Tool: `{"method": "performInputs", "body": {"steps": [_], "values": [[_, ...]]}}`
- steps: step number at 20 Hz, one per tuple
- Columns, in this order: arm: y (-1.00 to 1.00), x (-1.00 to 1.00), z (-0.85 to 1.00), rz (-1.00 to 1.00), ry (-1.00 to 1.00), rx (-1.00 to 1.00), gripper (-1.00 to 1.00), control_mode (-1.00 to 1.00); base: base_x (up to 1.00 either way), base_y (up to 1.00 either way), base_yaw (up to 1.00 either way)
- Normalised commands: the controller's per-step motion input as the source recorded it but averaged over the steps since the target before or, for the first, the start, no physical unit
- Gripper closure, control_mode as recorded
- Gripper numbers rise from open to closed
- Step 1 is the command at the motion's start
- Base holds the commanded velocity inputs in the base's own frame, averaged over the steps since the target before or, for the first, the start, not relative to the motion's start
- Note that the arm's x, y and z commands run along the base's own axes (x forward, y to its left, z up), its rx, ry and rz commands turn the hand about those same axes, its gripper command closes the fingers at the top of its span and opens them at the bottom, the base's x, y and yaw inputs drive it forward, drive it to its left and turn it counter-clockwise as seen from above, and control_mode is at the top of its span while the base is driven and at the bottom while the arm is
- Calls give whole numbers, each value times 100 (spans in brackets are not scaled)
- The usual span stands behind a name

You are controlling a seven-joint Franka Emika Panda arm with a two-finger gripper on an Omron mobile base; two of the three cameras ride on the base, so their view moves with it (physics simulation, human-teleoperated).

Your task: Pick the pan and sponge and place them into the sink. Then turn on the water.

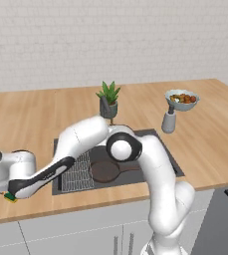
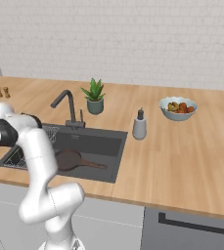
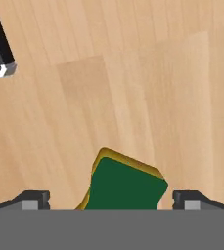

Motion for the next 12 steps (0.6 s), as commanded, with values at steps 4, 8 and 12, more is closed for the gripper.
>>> {"method": "performInputs", "body": {"steps": [4, 8, 12], "values": [[2, 24, -51, -1, -10, 0, -100, -100, 0, 0, 0], [-9, 21, -61, -3, -4, 0, -100, -100, 0, 0, 0], [-3, 39, -49, -1, -10, 0, -100, -100, 0, 0, 0]]}}
